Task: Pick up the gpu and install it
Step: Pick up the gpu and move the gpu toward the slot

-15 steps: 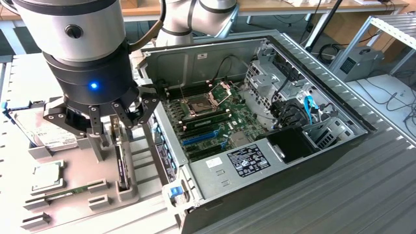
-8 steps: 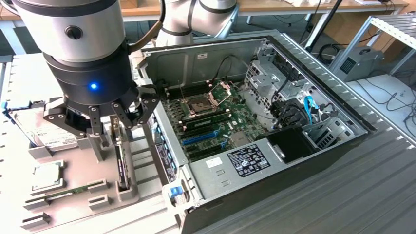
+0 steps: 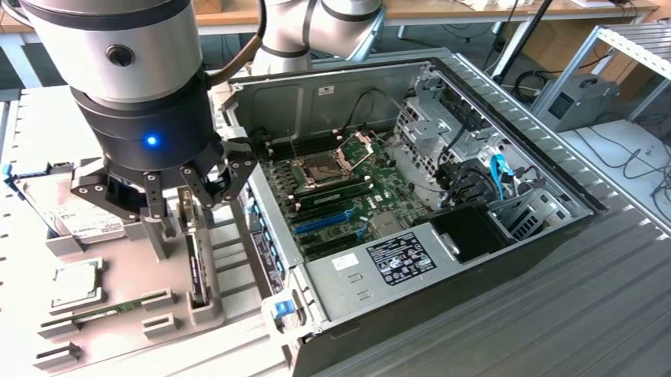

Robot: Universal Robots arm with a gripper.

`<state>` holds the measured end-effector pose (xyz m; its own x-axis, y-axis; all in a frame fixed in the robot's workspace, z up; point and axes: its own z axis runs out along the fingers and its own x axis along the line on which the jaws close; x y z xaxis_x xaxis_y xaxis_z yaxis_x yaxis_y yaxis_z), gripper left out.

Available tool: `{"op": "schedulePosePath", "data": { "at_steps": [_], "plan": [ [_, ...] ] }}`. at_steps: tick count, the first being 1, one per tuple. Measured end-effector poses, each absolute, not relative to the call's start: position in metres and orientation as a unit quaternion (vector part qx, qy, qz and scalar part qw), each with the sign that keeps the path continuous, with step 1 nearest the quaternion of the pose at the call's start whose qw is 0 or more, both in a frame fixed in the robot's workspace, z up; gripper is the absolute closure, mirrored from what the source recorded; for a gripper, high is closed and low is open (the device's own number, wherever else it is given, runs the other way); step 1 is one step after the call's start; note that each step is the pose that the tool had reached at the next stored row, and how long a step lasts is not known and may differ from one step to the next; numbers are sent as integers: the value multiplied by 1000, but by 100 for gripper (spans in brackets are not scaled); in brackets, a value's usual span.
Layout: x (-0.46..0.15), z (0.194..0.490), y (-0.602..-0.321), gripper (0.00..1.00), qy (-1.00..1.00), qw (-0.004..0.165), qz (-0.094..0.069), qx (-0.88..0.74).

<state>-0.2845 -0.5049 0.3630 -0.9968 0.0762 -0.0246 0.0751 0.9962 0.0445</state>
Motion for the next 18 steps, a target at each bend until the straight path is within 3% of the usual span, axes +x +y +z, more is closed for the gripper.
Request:
{"op": "schedulePosePath", "data": {
  "at_steps": [18],
  "plan": [
    [-285,358,-504,58,999,13,22,38]
  ]
}}
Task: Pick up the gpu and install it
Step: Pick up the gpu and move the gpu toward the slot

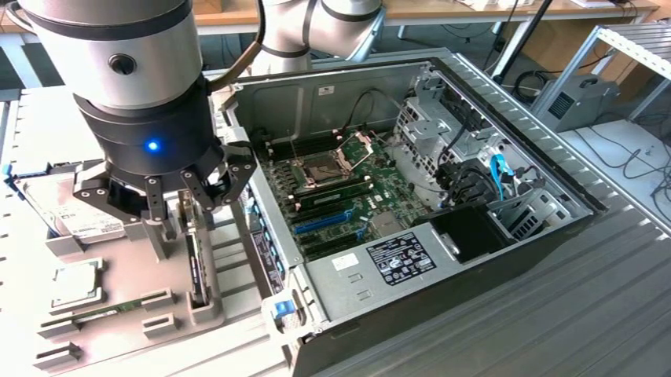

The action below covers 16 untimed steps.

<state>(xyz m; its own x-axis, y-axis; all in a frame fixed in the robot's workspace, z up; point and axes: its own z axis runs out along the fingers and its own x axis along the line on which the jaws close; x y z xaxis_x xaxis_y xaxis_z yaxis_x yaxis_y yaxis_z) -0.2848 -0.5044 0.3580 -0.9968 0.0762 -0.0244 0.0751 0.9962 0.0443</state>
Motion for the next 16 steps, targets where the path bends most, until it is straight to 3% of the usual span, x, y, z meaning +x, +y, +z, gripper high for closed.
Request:
{"op": "schedulePosePath", "data": {
  "at_steps": [16],
  "plan": [
    [-286,354,-504,58,999,13,22,38]
  ]
}}
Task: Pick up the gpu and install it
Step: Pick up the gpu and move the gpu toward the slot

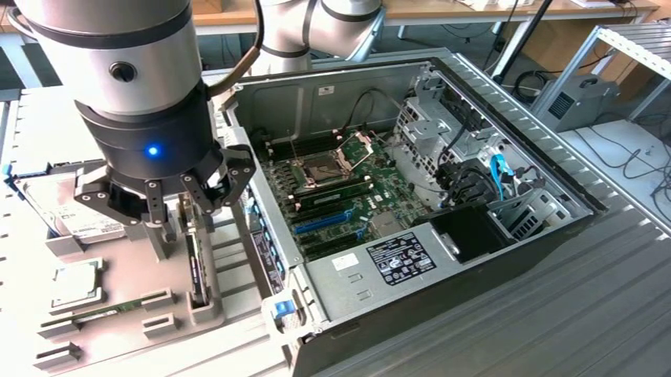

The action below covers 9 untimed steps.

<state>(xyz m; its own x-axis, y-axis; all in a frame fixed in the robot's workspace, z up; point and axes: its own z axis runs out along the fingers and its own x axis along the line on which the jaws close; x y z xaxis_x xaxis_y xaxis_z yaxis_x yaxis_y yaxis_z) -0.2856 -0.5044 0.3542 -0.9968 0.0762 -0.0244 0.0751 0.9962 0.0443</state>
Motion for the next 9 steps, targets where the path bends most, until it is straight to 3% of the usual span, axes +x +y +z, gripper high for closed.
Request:
{"op": "schedulePosePath", "data": {
  "at_steps": [9],
  "plan": [
    [-286,352,-504,58,999,13,22,38]
  ]
}}
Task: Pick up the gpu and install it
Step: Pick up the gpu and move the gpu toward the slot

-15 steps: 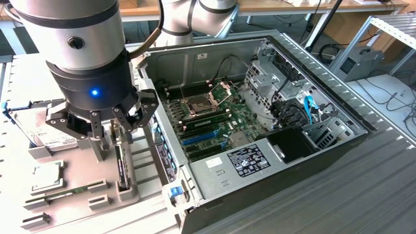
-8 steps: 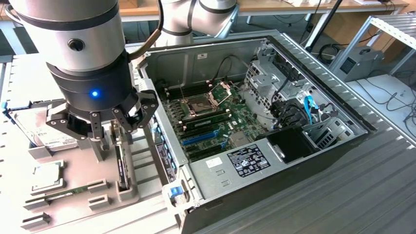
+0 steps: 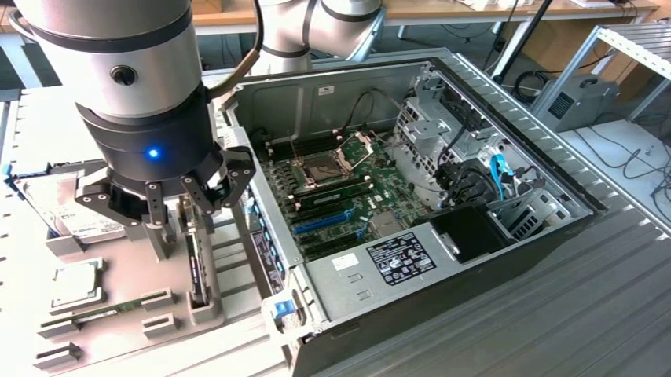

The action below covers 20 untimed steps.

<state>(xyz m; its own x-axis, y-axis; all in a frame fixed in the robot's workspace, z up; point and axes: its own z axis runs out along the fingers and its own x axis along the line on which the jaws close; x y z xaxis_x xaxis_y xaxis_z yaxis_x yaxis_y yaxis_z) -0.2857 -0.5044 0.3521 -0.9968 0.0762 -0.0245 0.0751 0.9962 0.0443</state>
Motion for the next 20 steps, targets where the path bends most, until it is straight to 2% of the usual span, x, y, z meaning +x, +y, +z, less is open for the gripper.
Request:
{"op": "schedulePosePath", "data": {
  "at_steps": [20],
  "plan": [
    [-286,345,-504,58,999,13,22,38]
  ]
}}
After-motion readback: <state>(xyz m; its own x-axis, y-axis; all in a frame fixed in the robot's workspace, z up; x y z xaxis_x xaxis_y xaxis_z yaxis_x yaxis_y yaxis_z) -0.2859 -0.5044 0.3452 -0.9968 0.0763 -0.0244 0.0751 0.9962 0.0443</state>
